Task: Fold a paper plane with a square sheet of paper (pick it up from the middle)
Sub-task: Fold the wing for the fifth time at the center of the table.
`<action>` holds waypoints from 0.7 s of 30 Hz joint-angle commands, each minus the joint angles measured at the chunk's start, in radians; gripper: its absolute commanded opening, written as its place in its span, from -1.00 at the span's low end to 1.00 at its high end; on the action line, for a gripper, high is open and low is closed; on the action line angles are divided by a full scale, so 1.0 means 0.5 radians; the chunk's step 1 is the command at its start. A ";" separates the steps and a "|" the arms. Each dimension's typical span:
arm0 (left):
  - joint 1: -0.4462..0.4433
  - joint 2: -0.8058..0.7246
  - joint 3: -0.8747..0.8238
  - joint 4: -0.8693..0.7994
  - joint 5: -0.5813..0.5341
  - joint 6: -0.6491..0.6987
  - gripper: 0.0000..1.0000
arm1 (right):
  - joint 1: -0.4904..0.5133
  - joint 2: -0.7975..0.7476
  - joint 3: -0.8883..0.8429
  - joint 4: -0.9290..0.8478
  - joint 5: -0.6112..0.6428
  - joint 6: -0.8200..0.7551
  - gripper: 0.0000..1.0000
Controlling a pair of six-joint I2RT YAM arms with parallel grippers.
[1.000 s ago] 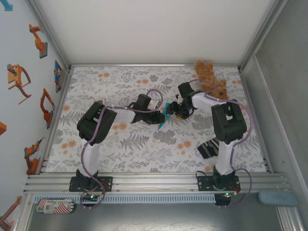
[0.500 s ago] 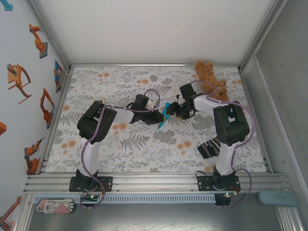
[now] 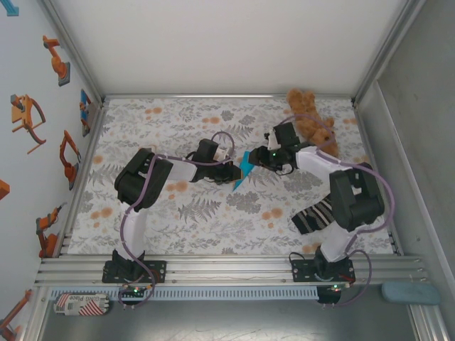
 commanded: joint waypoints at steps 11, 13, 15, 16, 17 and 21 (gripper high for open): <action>-0.053 0.215 0.048 -0.489 -0.172 0.037 -0.79 | -0.012 0.282 -0.020 0.466 -0.409 0.268 -0.66; -0.051 0.218 0.070 -0.523 -0.172 0.044 -0.79 | -0.014 0.312 -0.004 0.433 -0.385 0.254 -0.69; -0.054 0.220 0.088 -0.558 -0.173 0.044 -0.78 | -0.012 0.328 0.008 0.400 -0.358 0.235 -0.71; -0.053 0.225 0.098 -0.570 -0.171 0.044 -0.78 | -0.011 0.339 0.004 0.390 -0.350 0.225 -0.71; -0.053 0.228 0.099 -0.570 -0.170 0.042 -0.77 | -0.013 0.353 0.010 0.377 -0.340 0.217 -0.71; -0.053 0.231 0.105 -0.586 -0.169 0.041 -0.75 | -0.013 0.400 0.021 0.338 -0.341 0.195 -0.71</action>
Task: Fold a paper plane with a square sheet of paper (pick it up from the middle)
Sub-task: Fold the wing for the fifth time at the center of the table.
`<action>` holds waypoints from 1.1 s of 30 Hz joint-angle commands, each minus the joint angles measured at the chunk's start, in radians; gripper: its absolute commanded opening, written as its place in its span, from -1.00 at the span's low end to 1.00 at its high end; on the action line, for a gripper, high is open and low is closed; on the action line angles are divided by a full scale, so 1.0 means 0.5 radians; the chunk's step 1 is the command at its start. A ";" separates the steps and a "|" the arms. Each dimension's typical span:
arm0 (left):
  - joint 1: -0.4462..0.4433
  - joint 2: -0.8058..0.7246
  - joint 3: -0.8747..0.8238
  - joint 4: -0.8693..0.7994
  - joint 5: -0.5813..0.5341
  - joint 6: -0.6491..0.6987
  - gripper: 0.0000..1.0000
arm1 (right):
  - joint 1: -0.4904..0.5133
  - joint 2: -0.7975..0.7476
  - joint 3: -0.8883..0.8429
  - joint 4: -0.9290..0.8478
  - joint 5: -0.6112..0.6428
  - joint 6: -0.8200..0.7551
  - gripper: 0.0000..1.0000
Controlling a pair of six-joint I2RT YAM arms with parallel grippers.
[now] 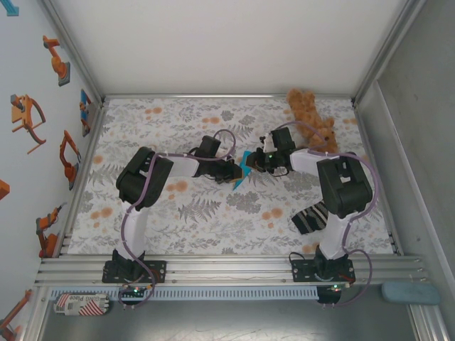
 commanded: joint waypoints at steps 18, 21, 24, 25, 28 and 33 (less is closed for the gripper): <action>-0.054 0.233 -0.083 -0.290 -0.195 0.049 -0.74 | 0.001 0.177 0.156 -0.134 -0.081 -0.090 -0.71; -0.056 0.247 -0.080 -0.299 -0.195 0.046 -0.76 | 0.001 0.178 0.174 -0.179 -0.057 -0.103 -0.71; -0.053 0.251 -0.069 -0.317 -0.194 0.036 -0.79 | 0.000 0.125 0.172 -0.201 -0.035 -0.125 -0.71; -0.051 0.253 -0.065 -0.328 -0.193 0.034 -0.79 | 0.002 0.093 0.162 -0.199 -0.021 -0.133 -0.71; -0.052 0.247 -0.059 -0.331 -0.188 0.022 -0.80 | 0.000 -0.020 0.118 -0.176 0.022 -0.148 -0.70; -0.045 0.255 -0.056 -0.322 -0.181 0.012 -0.82 | -0.001 -0.087 -0.015 -0.089 0.096 -0.126 -0.71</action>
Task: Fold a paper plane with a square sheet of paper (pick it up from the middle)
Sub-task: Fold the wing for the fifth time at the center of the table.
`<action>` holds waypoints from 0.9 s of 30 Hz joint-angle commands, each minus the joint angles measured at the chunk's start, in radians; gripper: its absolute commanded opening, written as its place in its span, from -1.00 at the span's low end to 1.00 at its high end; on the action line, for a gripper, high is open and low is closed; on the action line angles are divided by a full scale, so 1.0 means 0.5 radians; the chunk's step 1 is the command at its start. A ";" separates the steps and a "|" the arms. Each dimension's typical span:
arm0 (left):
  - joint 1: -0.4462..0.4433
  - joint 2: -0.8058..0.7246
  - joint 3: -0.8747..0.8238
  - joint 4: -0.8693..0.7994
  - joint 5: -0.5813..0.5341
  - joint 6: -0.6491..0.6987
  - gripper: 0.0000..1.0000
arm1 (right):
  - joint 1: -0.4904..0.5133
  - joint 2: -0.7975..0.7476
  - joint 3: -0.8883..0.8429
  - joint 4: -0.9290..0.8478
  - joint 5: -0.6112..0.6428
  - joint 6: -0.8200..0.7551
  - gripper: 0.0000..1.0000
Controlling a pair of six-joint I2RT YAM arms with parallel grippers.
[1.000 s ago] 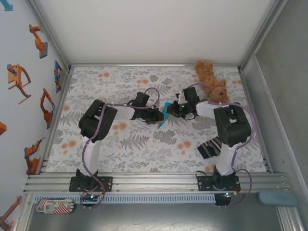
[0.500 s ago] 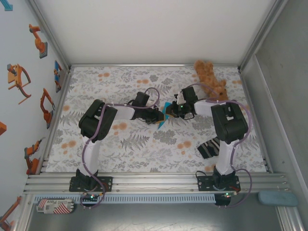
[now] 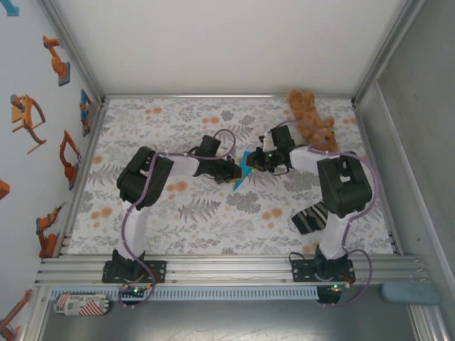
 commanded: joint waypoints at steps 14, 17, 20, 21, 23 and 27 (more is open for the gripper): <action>-0.048 0.232 -0.107 -0.228 -0.189 -0.006 -0.81 | 0.001 0.138 0.043 0.035 -0.063 -0.022 -0.74; -0.046 0.227 -0.106 -0.228 -0.186 -0.006 -0.80 | 0.002 0.159 0.061 0.022 -0.063 -0.026 -0.75; -0.046 0.227 -0.106 -0.231 -0.186 -0.006 -0.79 | 0.001 0.179 0.076 -0.006 -0.048 -0.030 -0.75; -0.046 0.230 -0.104 -0.236 -0.186 -0.006 -0.79 | 0.001 0.184 0.083 -0.023 -0.040 -0.034 -0.75; -0.046 0.229 -0.104 -0.235 -0.187 -0.010 -0.78 | 0.001 0.199 0.090 -0.042 -0.028 -0.036 -0.75; -0.046 0.233 -0.103 -0.240 -0.187 -0.010 -0.78 | 0.002 0.215 0.101 -0.076 -0.005 -0.042 -0.75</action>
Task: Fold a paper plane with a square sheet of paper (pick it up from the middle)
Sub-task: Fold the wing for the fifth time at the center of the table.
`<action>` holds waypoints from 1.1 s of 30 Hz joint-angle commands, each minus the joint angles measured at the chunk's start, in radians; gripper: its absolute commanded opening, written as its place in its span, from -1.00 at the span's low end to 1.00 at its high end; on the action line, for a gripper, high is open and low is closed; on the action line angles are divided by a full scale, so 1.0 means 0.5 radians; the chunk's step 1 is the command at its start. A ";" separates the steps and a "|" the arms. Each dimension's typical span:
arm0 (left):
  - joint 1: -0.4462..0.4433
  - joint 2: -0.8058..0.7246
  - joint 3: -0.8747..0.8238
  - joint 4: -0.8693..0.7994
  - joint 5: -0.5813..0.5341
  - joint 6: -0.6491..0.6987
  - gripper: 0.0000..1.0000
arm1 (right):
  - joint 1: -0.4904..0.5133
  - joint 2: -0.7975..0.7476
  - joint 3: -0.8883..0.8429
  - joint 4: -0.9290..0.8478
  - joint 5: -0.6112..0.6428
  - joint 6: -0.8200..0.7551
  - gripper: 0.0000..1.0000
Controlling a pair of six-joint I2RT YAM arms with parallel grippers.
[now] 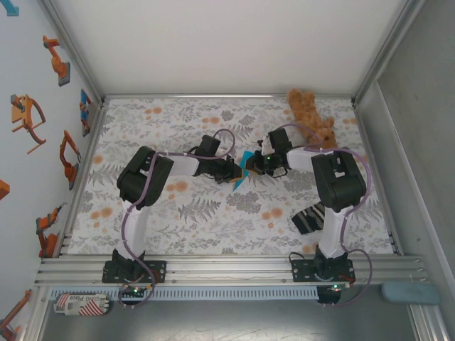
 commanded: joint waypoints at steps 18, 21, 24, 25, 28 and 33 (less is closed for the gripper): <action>-0.051 0.239 -0.095 -0.274 -0.219 0.018 -0.78 | 0.003 0.067 0.096 -0.155 0.082 -0.056 -0.74; -0.051 0.240 -0.095 -0.275 -0.219 0.018 -0.78 | 0.008 0.075 0.098 -0.164 0.083 -0.058 -0.74; -0.049 0.236 -0.095 -0.274 -0.219 0.018 -0.77 | 0.007 0.081 0.100 -0.170 0.083 -0.060 -0.74; -0.049 0.236 -0.095 -0.277 -0.219 0.018 -0.77 | 0.008 0.086 0.102 -0.175 0.083 -0.063 -0.74; -0.049 0.241 -0.091 -0.276 -0.219 0.019 -0.77 | 0.009 0.093 0.116 -0.190 0.079 -0.075 -0.74; -0.050 0.260 -0.096 -0.284 -0.220 0.030 -0.78 | 0.021 0.070 0.142 -0.200 0.040 -0.096 -0.72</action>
